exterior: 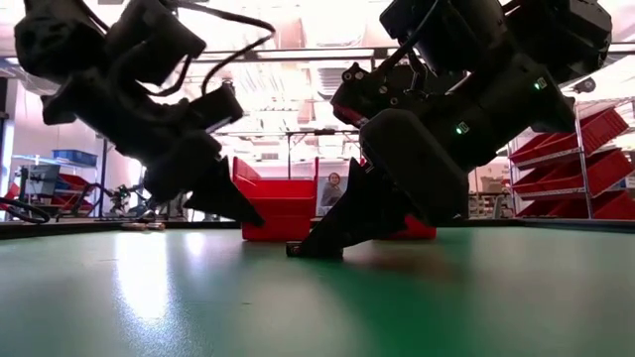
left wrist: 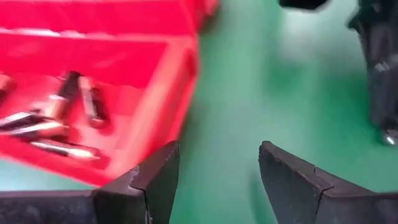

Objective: Sort batteries
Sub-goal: Put the silver battery into the right red bin

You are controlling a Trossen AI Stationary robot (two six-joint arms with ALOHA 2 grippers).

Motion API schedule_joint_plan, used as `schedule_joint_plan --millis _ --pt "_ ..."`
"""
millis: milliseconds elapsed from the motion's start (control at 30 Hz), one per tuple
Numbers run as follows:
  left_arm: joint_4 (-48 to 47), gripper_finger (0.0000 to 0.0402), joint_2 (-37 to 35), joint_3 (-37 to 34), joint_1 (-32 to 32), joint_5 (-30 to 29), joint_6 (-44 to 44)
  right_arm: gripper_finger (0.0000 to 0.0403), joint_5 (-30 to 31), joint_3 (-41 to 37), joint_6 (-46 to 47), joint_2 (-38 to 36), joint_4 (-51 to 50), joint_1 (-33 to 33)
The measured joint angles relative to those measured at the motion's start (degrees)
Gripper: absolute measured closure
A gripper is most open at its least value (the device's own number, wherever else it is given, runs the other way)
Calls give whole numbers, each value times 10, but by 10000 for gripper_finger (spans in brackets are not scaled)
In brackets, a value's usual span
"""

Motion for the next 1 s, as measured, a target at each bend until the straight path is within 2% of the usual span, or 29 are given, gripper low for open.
schedule_joint_plan --millis 133,600,733,1000 --pt "1 202 -23 -13 1 -24 5 374 0 1 0 0 0 0" --pt "0 203 -45 -13 -4 -22 18 374 -3 0 6 1 3 4" --pt "-35 203 -114 -13 -22 -3 40 374 -4 1 11 -3 -5 5" --pt "-84 203 -306 -13 -38 -3 136 374 -9 0 11 -36 -69 7"
